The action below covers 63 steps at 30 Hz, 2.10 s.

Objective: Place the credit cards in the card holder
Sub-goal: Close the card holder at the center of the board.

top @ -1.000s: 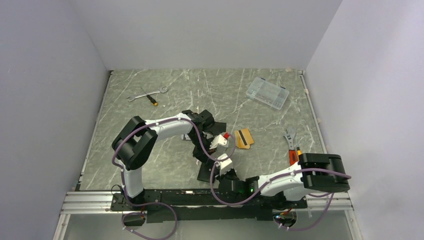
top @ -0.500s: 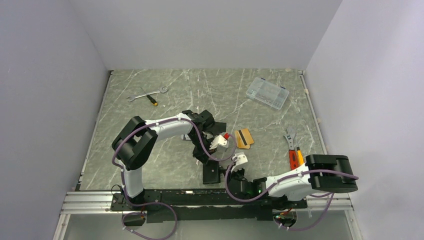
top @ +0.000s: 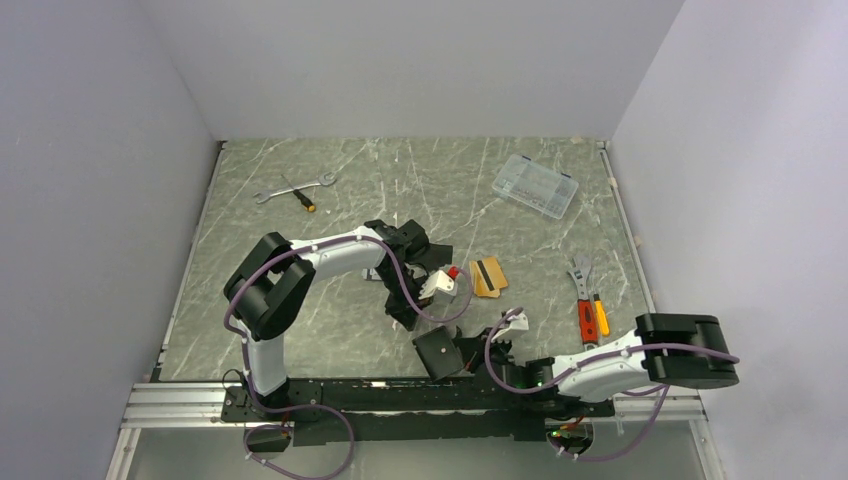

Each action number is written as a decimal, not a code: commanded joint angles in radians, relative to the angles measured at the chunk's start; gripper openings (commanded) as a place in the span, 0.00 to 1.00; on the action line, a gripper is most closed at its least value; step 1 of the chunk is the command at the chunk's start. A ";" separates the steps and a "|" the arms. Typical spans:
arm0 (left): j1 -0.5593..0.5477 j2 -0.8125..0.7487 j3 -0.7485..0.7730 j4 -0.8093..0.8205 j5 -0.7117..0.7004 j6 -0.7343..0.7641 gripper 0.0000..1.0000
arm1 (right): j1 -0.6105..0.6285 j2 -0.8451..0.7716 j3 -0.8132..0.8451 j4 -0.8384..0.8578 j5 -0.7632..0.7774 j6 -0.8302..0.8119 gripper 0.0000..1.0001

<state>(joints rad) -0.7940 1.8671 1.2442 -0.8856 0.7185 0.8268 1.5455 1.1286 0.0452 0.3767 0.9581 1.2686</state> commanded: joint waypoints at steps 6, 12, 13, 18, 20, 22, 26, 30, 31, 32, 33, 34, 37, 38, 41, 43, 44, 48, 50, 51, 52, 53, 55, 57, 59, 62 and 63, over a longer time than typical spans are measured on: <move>-0.075 -0.069 0.090 -0.111 0.099 0.048 0.00 | 0.004 -0.135 0.073 -0.310 0.011 0.144 0.20; -0.186 -0.100 -0.005 -0.047 0.080 0.062 0.00 | 0.003 -0.427 0.075 -0.568 -0.014 0.178 0.31; -0.192 -0.097 -0.019 -0.029 0.074 0.059 0.00 | 0.004 -0.481 0.070 -0.581 -0.031 0.154 0.30; -0.213 -0.066 -0.053 0.038 0.028 0.060 0.00 | 0.004 -0.680 0.031 -0.539 -0.148 0.010 0.15; -0.214 -0.043 -0.045 0.064 -0.007 0.050 0.00 | 0.004 -0.691 0.032 -0.529 -0.186 -0.017 0.12; -0.214 -0.015 -0.027 0.072 -0.054 0.047 0.00 | 0.004 -0.663 0.040 -0.508 -0.223 -0.043 0.12; -0.214 0.006 -0.035 0.096 -0.167 0.054 0.00 | 0.003 -0.519 0.100 -0.542 -0.292 -0.034 0.15; -0.193 0.017 -0.051 0.128 -0.264 0.039 0.00 | 0.001 -0.411 0.129 -0.523 -0.322 -0.048 0.14; -0.183 0.021 -0.049 0.137 -0.276 0.030 0.00 | 0.000 -0.398 0.120 -0.512 -0.322 -0.045 0.13; -0.173 0.024 -0.047 0.145 -0.286 0.024 0.00 | -0.006 -0.392 0.115 -0.504 -0.320 -0.038 0.13; -0.162 0.024 -0.043 0.151 -0.295 0.019 0.00 | -0.013 -0.392 0.108 -0.498 -0.321 -0.034 0.13; -0.151 0.025 -0.036 0.157 -0.306 0.012 0.00 | -0.026 -0.397 0.098 -0.493 -0.323 -0.031 0.12; -0.115 0.026 -0.003 0.153 -0.299 0.000 0.00 | -0.068 -0.443 0.059 -0.463 -0.325 -0.035 0.12; -0.105 0.024 0.004 0.155 -0.298 -0.004 0.00 | -0.087 -0.457 0.042 -0.439 -0.331 -0.045 0.12; -0.080 0.028 0.026 0.155 -0.285 -0.010 0.00 | -0.177 -0.467 0.003 -0.334 -0.378 -0.080 0.12; -0.064 0.039 0.046 0.145 -0.256 -0.018 0.00 | -0.245 -0.428 -0.006 -0.265 -0.430 -0.106 0.11; -0.058 0.044 0.054 0.140 -0.237 -0.020 0.00 | -0.274 -0.399 -0.006 -0.238 -0.450 -0.116 0.11; -0.049 0.048 0.066 0.102 -0.184 0.000 0.00 | -0.345 -0.223 0.034 -0.133 -0.518 -0.151 0.09; -0.044 0.024 0.053 0.075 -0.158 0.022 0.00 | -0.366 -0.129 0.086 -0.154 -0.557 -0.158 0.08; -0.040 0.006 0.042 0.066 -0.149 0.031 0.00 | -0.370 -0.095 0.111 -0.177 -0.561 -0.154 0.07; -0.033 -0.017 0.028 0.062 -0.141 0.039 0.00 | -0.372 -0.065 0.126 -0.190 -0.564 -0.150 0.07; -0.026 -0.038 0.014 0.057 -0.134 0.048 0.00 | -0.373 -0.050 0.134 -0.192 -0.566 -0.144 0.06; -0.017 -0.079 -0.003 0.043 -0.137 0.060 0.00 | -0.377 -0.043 0.136 -0.199 -0.557 -0.124 0.05; -0.008 -0.123 -0.019 0.039 -0.141 0.064 0.00 | -0.377 -0.044 0.136 -0.231 -0.526 -0.081 0.01; -0.007 -0.166 -0.032 0.038 -0.140 0.067 0.00 | -0.377 -0.037 0.139 -0.264 -0.485 -0.035 0.00; -0.008 -0.207 -0.035 0.023 -0.119 0.070 0.00 | -0.376 -0.013 0.161 -0.327 -0.414 0.054 0.00; -0.011 -0.213 -0.030 0.011 -0.102 0.077 0.00 | -0.377 -0.004 0.167 -0.342 -0.393 0.085 0.00</move>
<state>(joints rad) -0.7990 1.7241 1.2114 -0.8375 0.5411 0.8677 1.1725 1.0882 0.1856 0.1688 0.4622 1.2358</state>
